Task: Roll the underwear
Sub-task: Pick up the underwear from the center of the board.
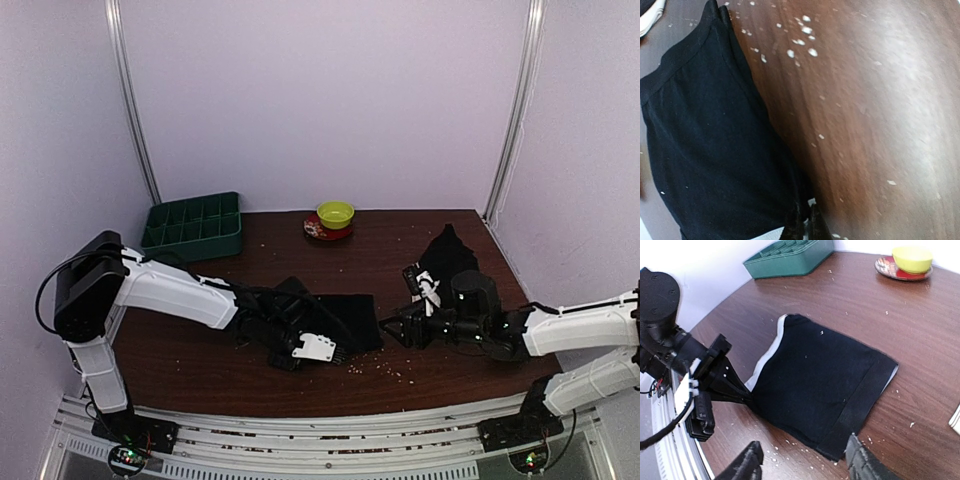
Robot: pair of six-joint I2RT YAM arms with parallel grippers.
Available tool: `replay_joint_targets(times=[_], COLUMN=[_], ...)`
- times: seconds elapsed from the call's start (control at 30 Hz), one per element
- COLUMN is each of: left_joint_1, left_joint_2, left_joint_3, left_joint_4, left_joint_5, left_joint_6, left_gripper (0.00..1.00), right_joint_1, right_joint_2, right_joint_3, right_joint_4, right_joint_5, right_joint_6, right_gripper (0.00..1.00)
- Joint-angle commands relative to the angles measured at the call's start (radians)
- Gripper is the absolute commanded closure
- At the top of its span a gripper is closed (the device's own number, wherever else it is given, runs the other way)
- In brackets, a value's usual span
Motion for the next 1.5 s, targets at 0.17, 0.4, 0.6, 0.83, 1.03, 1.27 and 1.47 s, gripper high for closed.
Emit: replay_joint_targets(times=[0.17, 0.4, 0.6, 0.83, 1.03, 1.27, 1.47], left_joint_1=[0.121, 0.188, 0.211, 0.237, 0.245, 0.246, 0.247], left_joint_2=[-0.059, -0.037, -0.032, -0.04, -0.041, -0.034, -0.033], left_joint_3=[0.092, 0.172, 0.189, 0.199, 0.205, 0.217, 0.224], left_joint_4=[-0.262, -0.351, -0.391, -0.405, -0.419, -0.421, -0.435], left_joint_5=[0.278, 0.371, 0.402, 0.419, 0.428, 0.444, 0.447], left_joint_6=[0.1, 0.147, 0.185, 0.2, 0.211, 0.207, 0.214], left_gripper=[1.0, 1.0, 1.0, 1.0, 1.0, 1.0, 1.0], right_joint_1=[0.193, 0.328, 0.39, 0.424, 0.482, 0.543, 0.563], right_joint_2=[-0.092, 0.071, 0.269, 0.481, 0.591, 0.668, 0.773], right_joint_3=[-0.127, -0.077, 0.065, 0.229, 0.266, 0.291, 0.37], right_joint_4=[0.243, 0.238, 0.142, 0.054, 0.097, 0.197, 0.213], right_joint_5=[0.201, 0.32, 0.41, 0.55, 0.616, 0.754, 0.92], right_joint_6=[-0.326, -0.575, -0.668, -0.674, -0.735, -0.76, -0.781], right_gripper=[0.26, 0.24, 0.25, 0.3, 0.25, 0.18, 0.2])
